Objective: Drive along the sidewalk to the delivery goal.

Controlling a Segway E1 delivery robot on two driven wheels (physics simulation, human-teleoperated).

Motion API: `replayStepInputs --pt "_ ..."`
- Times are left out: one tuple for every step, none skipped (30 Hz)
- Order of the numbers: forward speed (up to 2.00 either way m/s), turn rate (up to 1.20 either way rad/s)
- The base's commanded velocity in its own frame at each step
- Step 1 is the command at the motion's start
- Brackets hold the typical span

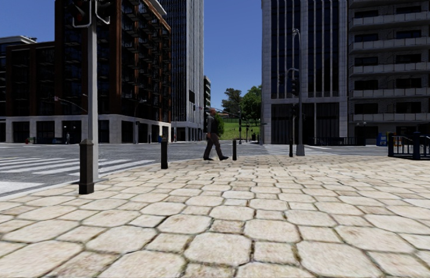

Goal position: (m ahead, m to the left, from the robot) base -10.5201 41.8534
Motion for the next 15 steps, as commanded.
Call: replayStepInputs --pt "2.00 0.00" --pt "2.00 0.00" --pt "2.00 0.00" --pt "2.00 0.00" --pt "2.00 0.00" --pt "2.00 0.00" --pt "2.00 0.00" --pt "2.00 0.00" --pt "2.00 0.00" --pt "2.00 0.00" --pt "2.00 0.00" --pt "2.00 0.00" --pt "2.00 0.00" --pt "2.00 0.00" --pt "2.00 0.03"
